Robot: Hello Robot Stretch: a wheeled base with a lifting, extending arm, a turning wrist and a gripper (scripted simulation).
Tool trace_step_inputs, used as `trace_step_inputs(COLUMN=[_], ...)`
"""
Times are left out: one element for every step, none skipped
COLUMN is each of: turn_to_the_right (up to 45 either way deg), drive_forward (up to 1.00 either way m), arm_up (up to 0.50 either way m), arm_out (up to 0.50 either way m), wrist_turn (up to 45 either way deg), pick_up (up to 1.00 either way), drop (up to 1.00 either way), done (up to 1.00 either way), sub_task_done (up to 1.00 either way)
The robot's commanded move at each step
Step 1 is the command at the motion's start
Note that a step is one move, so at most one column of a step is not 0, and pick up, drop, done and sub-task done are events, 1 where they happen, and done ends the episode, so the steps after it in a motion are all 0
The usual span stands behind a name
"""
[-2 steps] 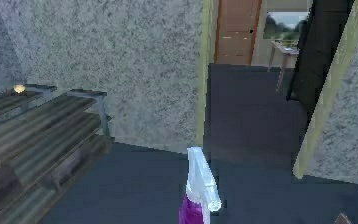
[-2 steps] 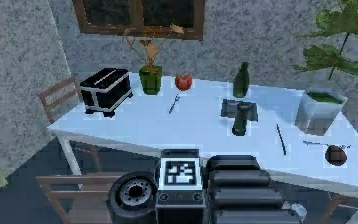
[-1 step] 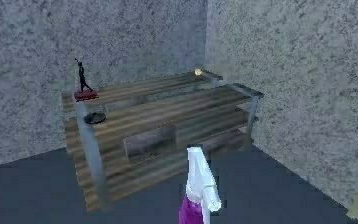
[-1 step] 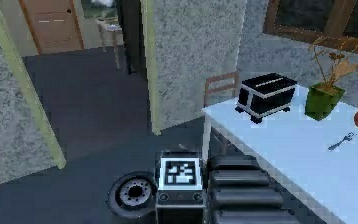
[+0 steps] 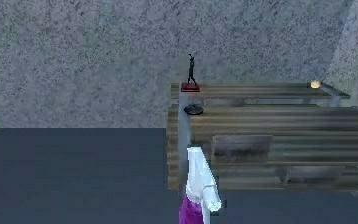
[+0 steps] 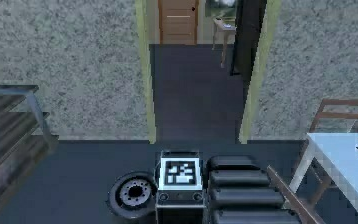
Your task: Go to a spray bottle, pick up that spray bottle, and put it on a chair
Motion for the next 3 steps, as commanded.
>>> trace_step_inputs(turn_to_the_right=[45.0, 45.0, 18.0], drive_forward=[0.00, 0.00, 0.00], arm_up=[0.00, 0.00, 0.00], arm_out=[0.00, 0.00, 0.00], wrist_turn=[0.0, 0.0, 0.0], pick_up=[0.00, 0.00, 0.00], drop=[0.00, 0.00, 0.00], done=[0.00, 0.00, 0.00], sub_task_done=[0.00, 0.00, 0.00])
